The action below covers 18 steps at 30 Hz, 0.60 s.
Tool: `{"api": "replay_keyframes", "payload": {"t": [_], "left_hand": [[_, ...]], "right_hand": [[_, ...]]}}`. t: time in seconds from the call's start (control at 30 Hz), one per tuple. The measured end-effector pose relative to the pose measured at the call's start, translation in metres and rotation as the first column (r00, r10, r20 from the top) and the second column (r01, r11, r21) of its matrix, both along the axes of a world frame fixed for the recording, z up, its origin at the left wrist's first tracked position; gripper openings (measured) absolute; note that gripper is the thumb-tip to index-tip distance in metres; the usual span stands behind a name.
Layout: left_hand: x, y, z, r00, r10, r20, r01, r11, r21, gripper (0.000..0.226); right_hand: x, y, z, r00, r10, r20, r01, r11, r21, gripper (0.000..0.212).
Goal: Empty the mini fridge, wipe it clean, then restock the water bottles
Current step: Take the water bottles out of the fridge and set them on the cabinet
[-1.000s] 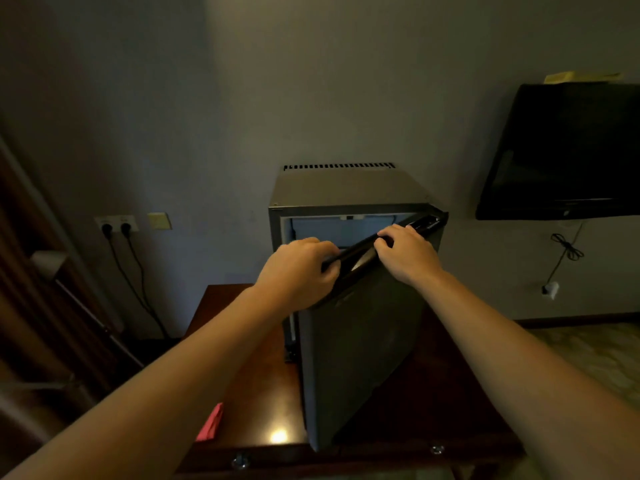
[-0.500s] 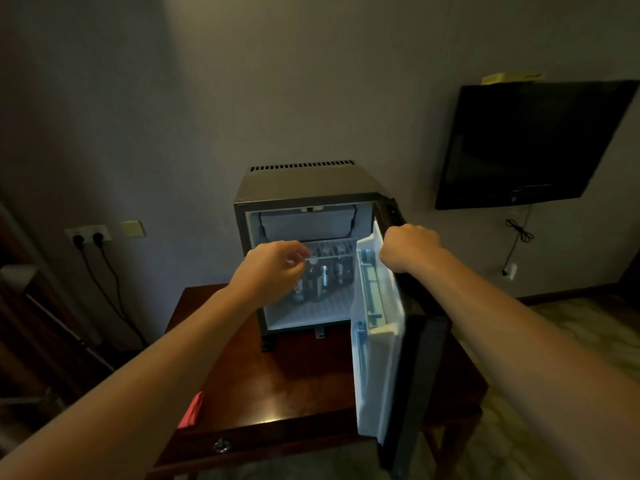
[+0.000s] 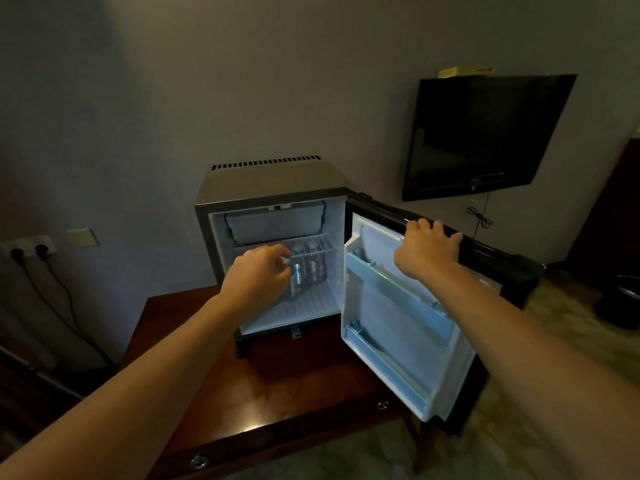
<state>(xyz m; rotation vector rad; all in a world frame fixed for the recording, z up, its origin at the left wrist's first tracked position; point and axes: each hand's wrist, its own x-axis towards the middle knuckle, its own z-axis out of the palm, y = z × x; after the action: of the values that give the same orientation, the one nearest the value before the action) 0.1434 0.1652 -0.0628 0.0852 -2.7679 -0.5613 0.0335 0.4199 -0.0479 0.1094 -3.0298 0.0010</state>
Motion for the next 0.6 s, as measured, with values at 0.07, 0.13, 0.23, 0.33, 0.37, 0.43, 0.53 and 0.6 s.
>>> {"api": "replay_keyframes", "payload": {"t": [0.07,0.13,0.23,0.33,0.37,0.43,0.53,0.6], "left_hand": [[-0.01,-0.006,-0.007,1.0,0.013,0.011,-0.013,1.0,0.001,0.032],[-0.02,-0.014,-0.012,1.0,0.016,0.021,-0.016,1.0,0.004,0.032],[-0.036,-0.025,-0.019,0.999,0.03,0.036,-0.031,0.999,0.017,0.034],[-0.053,-0.038,-0.025,0.997,0.051,0.054,-0.052,0.998,0.023,0.04],[-0.058,-0.043,-0.028,0.997,0.055,0.063,-0.057,0.998,0.032,0.041],[-0.066,-0.056,-0.035,0.995,0.062,0.075,-0.065,0.997,0.048,0.042],[-0.077,-0.077,-0.045,0.993,0.079,0.088,-0.085,0.994,0.063,0.041],[-0.082,-0.091,-0.052,0.991,0.093,0.096,-0.1,0.993,0.069,0.042]], "right_hand": [[-0.005,-0.003,-0.005,0.999,-0.039,-0.016,0.039,0.999,-0.003,0.065],[-0.01,-0.01,-0.008,0.997,-0.069,-0.027,0.069,0.998,-0.002,0.067],[-0.015,-0.025,-0.017,0.99,-0.04,-0.138,0.046,0.998,0.037,0.064],[-0.022,-0.051,-0.028,0.942,0.132,-0.309,-0.123,0.991,0.049,0.052],[-0.023,-0.062,-0.031,0.916,0.191,-0.352,-0.189,0.981,0.04,0.047],[-0.026,-0.086,-0.037,0.884,0.265,-0.386,-0.288,0.958,-0.002,0.038],[-0.029,-0.12,-0.048,0.901,0.292,-0.321,-0.345,0.931,-0.121,0.04],[-0.034,-0.14,-0.057,0.919,0.295,-0.263,-0.347,0.92,-0.182,0.042]]}}
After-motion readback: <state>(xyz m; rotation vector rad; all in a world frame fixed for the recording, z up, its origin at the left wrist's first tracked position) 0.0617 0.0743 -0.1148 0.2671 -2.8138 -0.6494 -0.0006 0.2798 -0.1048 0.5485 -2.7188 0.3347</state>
